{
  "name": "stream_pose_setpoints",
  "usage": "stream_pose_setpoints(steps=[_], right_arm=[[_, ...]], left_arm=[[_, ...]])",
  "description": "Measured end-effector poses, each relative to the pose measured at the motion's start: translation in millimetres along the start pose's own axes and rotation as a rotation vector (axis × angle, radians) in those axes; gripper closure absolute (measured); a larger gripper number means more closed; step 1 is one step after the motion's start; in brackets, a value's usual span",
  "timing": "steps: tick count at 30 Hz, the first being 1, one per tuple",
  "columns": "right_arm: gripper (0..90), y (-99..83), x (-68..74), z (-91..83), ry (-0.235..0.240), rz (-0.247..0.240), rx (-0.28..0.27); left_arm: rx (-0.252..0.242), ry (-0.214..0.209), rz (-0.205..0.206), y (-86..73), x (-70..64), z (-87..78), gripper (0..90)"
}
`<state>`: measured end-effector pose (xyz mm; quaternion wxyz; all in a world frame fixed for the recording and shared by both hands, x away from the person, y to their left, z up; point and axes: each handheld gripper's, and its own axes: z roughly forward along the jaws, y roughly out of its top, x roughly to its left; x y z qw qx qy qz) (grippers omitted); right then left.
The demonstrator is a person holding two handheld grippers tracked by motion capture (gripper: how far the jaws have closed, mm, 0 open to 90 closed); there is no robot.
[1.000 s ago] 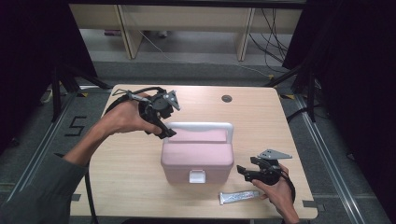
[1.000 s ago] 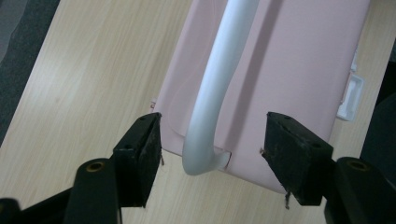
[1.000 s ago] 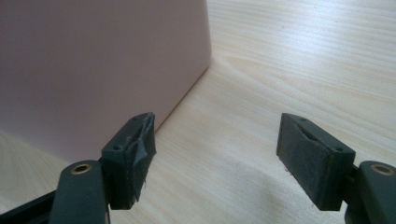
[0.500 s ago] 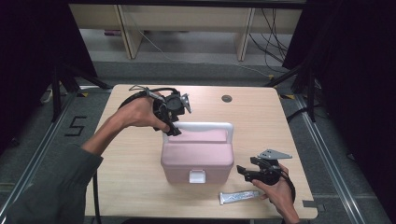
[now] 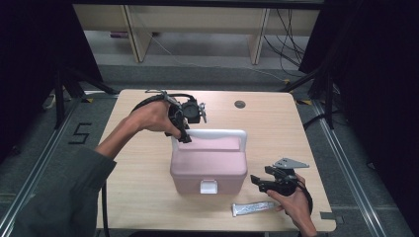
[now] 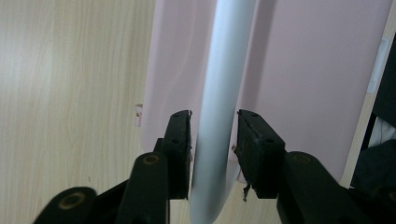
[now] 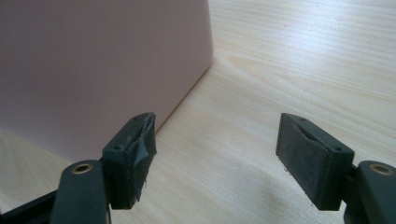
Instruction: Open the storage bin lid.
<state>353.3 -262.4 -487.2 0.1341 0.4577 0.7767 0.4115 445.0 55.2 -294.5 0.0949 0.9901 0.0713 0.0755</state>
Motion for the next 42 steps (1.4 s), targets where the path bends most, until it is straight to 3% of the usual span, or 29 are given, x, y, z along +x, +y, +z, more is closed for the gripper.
stream_pose_setpoints(steps=[6, 13, 23, 24, 25, 28, 36, 40, 41, 42], right_arm=[[29.9, -0.2, -0.2, 0.2, 0.001, -0.001, 0.0], [29.9, 0.0, -0.2, 0.0, 0.001, -0.003, -0.003], [31.6, 0.4, -0.2, -0.6, 0.018, -0.005, -0.02], [32.2, 0.1, 3.1, -1.0, 0.015, 0.03, -0.024], [32.9, 1.0, -0.1, -1.6, 0.003, -0.018, -0.022], [34.7, 1.5, -0.3, -2.6, 0.008, -0.028, -0.03], [47.0, 3.9, 0.0, -9.3, 0.014, -0.039, -0.054], [61.3, 7.4, 2.2, -17.9, 0.028, -0.036, -0.111], [65.5, 10.3, 1.8, -21.8, 0.03, -0.073, -0.136], [68.8, 11.2, 4.5, -23.3, 0.041, -0.062, -0.165]], left_arm=[[0.015, 0.0, 0.02, 2.1, 1.9, -0.4, 74.1], [0.026, -0.013, 0.042, 3.8, 0.8, -2.8, 75.8], [0.025, 0.003, 0.056, 5.7, 4.6, -15.2, 76.1], [0.022, 0.001, 0.055, 6.2, 5.3, -16.3, 76.1], [0.023, 0.001, 0.054, 6.7, 6.1, -17.3, 76.1], [0.034, 0.0, 0.063, 8.7, 9.2, -19.1, 76.1], [0.036, -0.009, 0.058, 9.8, 15.6, -21.9, 75.8], [0.035, -0.018, 0.058, 9.6, 16.8, -22.7, 75.9], [0.036, -0.021, 0.06, 9.5, 17.0, -22.6, 75.9], [0.037, -0.022, 0.063, 9.6, 17.3, -22.6, 76.0]])
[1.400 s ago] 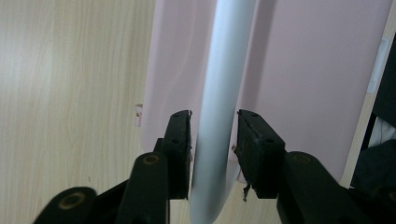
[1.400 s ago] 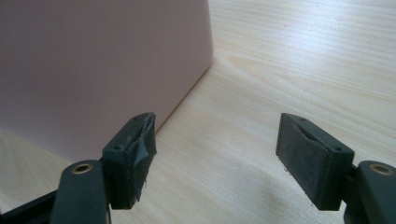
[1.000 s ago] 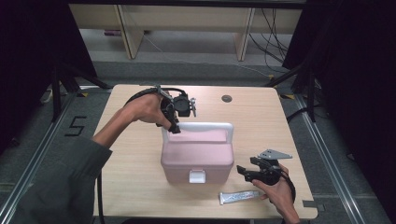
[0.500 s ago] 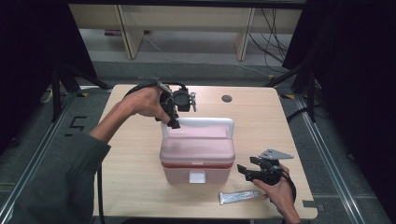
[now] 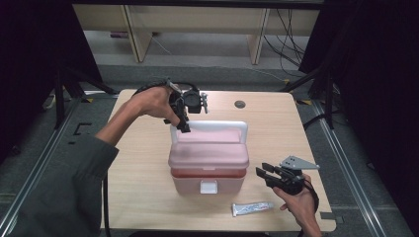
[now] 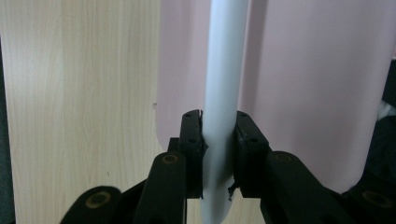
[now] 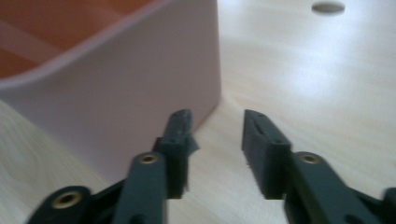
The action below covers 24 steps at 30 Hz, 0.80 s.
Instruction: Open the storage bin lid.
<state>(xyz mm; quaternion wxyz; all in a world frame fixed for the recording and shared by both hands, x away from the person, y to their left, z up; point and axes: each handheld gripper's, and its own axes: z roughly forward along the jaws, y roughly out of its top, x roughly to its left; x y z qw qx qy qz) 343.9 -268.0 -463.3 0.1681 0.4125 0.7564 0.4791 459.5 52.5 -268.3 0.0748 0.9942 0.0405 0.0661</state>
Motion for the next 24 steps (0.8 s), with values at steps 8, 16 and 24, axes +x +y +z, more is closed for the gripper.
stream_pose_setpoints(steps=[8, 16, 24], right_arm=[[83.7, 12.2, 10.8, -10.8, 0.09, -0.019, -0.066], [89.2, 21.9, 19.6, -17.4, 0.137, -0.038, -0.105], [90.0, 32.1, 31.2, -17.4, 0.185, -0.104, -0.146]], left_arm=[[0.011, 0.007, -0.001, 2.6, 0.8, -2.2, 75.9], [0.012, -0.001, -0.005, 2.4, 4.3, -3.7, 75.8], [0.007, -0.005, -0.009, 1.4, 5.9, -3.9, 75.7]])
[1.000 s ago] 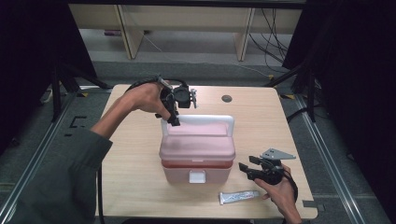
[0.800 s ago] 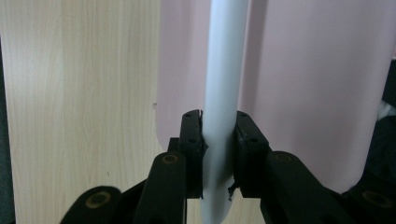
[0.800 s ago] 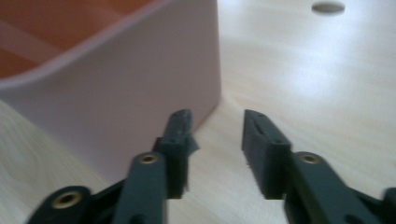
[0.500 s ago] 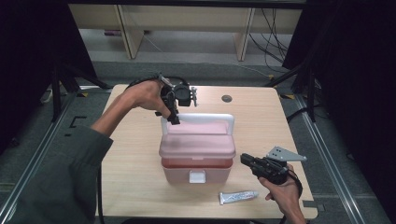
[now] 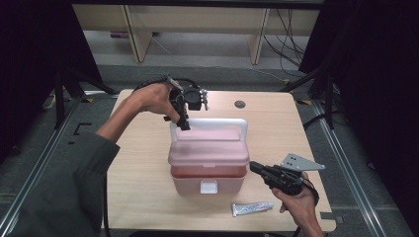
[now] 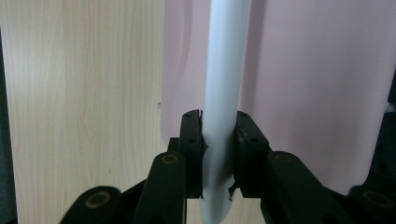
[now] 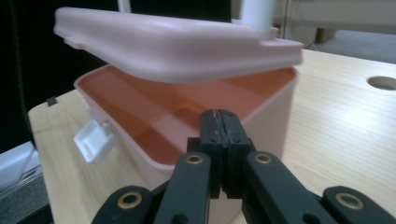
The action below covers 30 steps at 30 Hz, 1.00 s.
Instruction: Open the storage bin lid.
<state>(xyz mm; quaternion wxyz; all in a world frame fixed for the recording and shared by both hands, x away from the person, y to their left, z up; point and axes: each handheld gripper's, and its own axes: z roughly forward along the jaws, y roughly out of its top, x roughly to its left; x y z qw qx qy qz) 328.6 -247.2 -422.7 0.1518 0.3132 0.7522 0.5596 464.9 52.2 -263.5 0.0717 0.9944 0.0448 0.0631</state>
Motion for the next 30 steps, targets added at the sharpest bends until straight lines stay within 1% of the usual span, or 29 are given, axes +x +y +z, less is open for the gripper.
stream_pose_setpoints(steps=[1, 3, 5, 6, 7, 8, 9, 10, 11, 12, 14, 15, 16, 17, 18, 19, 20, 21, 22, 23, 24, 25, 26, 27, 28, 29, 30], right_arm=[[90.0, 1.1, 3.6, 1.0, 0.018, 0.03, 0.014], [90.0, 1.7, 6.0, 7.0, 0.031, 0.018, 0.004], [90.0, 2.6, 7.7, 11.9, 0.047, 0.022, 0.027], [90.0, 2.6, 7.7, 11.9, 0.047, 0.022, 0.027], [90.0, 3.1, 6.5, 19.5, 0.052, 0.006, 0.015], [90.0, 3.3, 7.6, 20.5, 0.069, 0.031, 0.023], [90.0, 3.8, 4.6, 22.6, 0.065, 0.0, 0.014], [90.0, 4.3, 4.1, 22.8, 0.062, 0.009, 0.018], [90.0, 4.4, 3.9, 24.8, 0.078, 0.021, 0.006], [90.0, 4.6, 3.0, 25.7, 0.082, 0.021, 0.006], [90.0, 5.8, 1.9, 25.3, 0.076, 0.02, 0.014], [90.0, 6.0, 0.7, 26.6, 0.07, 0.005, -0.006], [90.0, 6.4, 2.1, 26.4, 0.072, 0.027, 0.003], [90.0, 7.2, -0.6, 26.6, 0.067, -0.011, 0.0], [90.0, 7.5, -0.6, 27.1, 0.072, -0.011, -0.006], [90.0, 7.8, 0.0, 27.6, 0.078, 0.002, -0.009], [90.0, 8.5, -0.8, 27.2, 0.071, -0.012, -0.007], [90.0, 8.7, -0.7, 28.1, 0.078, -0.011, -0.02], [90.0, 9.6, 0.0, 26.5, 0.075, 0.004, -0.008], [90.0, 9.9, -0.6, 26.4, 0.071, -0.005, -0.006], [90.0, 10.3, -0.4, 26.3, 0.078, 0.004, -0.002], [90.0, 10.5, -1.3, 26.6, 0.073, -0.007, -0.009], [90.0, 10.7, -1.4, 26.4, 0.074, -0.006, -0.006], [90.0, 10.4, -0.6, 27.6, 0.089, 0.007, -0.013], [90.0, 10.9, -0.1, 26.8, 0.08, 0.01, -0.001], [90.0, 11.3, 0.2, 26.6, 0.083, 0.011, 0.004], [90.0, 11.0, 1.4, 26.4, 0.083, 0.029, 0.006]], left_arm=[[0.0, -0.001, 0.0, 0.0, 0.1, 0.0, 75.7], [-0.003, 0.001, 0.001, -0.3, 0.1, 0.1, 75.7], [-0.001, -0.003, 0.003, -0.6, 0.1, 0.4, 75.7], [-0.001, -0.003, 0.003, -0.6, 0.1, 0.4, 75.8], [-0.003, -0.002, 0.002, -0.9, -0.1, 0.2, 75.7], [-0.002, -0.003, 0.002, -0.9, -0.3, 0.1, 75.7], [-0.001, -0.003, 0.004, -0.9, -0.3, 0.2, 75.7], [-0.001, -0.002, 0.004, -0.8, -0.1, 0.2, 75.7], [-0.002, -0.002, 0.003, -0.8, 0.1, 0.2, 75.7], [-0.003, -0.002, 0.002, -0.9, 0.2, 0.4, 75.7], [-0.005, -0.002, 0.0, -1.4, 0.1, 0.5, 75.7], [-0.006, -0.002, 0.0, -1.7, -0.2, 0.5, 75.7], [-0.007, -0.003, -0.001, -1.9, -0.2, 0.4, 75.7], [-0.008, -0.002, -0.001, -2.0, -0.3, 0.5, 75.7], [-0.008, -0.001, -0.002, -2.0, -0.3, 0.7, 75.6], [-0.007, -0.001, -0.002, -2.0, -0.3, 0.8, 75.6], [-0.006, -0.001, -0.001, -2.0, -0.3, 1.0, 75.5], [-0.006, 0.002, 0.0, -2.1, -0.4, 1.4, 75.5], [-0.007, -0.001, 0.001, -2.2, -0.5, 1.6, 75.5], [-0.008, -0.001, 0.0, -2.4, -0.3, 1.6, 75.5], [-0.011, -0.002, -0.003, -2.8, -0.1, 1.7, 75.4], [-0.012, -0.003, -0.003, -3.0, 0.0, 1.8, 75.4], [-0.013, -0.004, -0.003, -3.4, -0.1, 1.8, 75.4], [-0.014, -0.003, -0.007, -3.6, -0.3, 1.7, 75.2], [-0.014, -0.003, -0.007, -3.6, -0.3, 1.7, 74.6], [-0.008, 0.006, -0.023, -5.2, -0.1, 0.8, 72.5], [-0.009, 0.018, -0.028, -6.5, 0.5, -0.4, 71.1]])
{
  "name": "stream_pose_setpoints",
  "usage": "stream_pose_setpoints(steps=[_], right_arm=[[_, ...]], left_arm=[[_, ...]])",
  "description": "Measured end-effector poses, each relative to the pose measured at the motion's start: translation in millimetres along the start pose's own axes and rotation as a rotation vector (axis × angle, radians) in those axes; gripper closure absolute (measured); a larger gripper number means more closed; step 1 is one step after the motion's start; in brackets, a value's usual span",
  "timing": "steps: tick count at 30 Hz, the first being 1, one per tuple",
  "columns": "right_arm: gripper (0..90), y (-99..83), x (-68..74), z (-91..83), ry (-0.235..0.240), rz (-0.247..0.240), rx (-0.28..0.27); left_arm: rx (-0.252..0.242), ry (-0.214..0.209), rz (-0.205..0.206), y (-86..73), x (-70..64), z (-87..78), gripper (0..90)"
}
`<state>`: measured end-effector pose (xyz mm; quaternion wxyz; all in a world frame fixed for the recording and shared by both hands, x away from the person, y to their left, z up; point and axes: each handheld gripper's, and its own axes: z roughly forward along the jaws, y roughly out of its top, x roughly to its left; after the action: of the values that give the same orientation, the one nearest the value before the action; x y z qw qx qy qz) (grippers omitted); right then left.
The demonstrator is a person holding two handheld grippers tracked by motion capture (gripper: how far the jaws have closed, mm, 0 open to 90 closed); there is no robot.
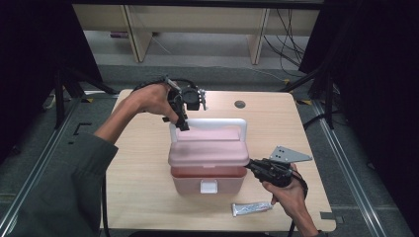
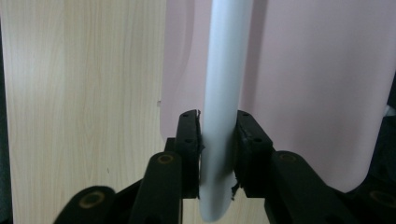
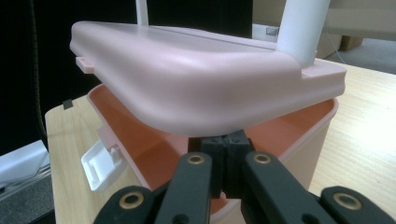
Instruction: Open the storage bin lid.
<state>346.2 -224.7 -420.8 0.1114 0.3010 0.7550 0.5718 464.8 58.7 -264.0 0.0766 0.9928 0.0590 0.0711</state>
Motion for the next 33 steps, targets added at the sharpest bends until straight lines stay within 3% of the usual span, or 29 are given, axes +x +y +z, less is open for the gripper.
stream_pose_setpoints(steps=[3, 5, 11, 13, 26, 27, 33], right_arm=[[90.0, 0.4, -3.1, 0.8, 0.0, -0.031, -0.013], [90.0, 1.2, -4.0, 0.3, -0.011, -0.049, -0.016], [90.0, 2.1, -2.7, 0.7, -0.013, -0.028, -0.016], [90.0, 2.9, -4.2, 1.0, -0.014, -0.05, -0.019], [90.0, 4.2, -4.8, 0.3, -0.013, -0.041, -0.006], [90.0, 4.6, -5.9, 1.0, -0.012, -0.059, -0.018], [90.0, 7.4, -5.9, -0.7, -0.022, -0.051, -0.014]], left_arm=[[-0.014, 0.024, -0.038, -6.0, 2.1, -4.6, 62.3], [-0.016, 0.025, -0.04, -10.9, 0.6, -7.5, 55.8], [-0.053, 0.054, -0.084, -25.0, -3.1, -19.7, 47.5], [-0.064, 0.067, -0.107, -30.7, -3.9, -24.4, 45.0], [-0.139, 0.112, -0.248, -70.6, -5.3, -41.4, 35.4], [-0.14, 0.115, -0.257, -74.3, -5.6, -41.5, 34.8], [-0.173, 0.124, -0.334, -96.4, -10.6, -34.3, 32.7]])
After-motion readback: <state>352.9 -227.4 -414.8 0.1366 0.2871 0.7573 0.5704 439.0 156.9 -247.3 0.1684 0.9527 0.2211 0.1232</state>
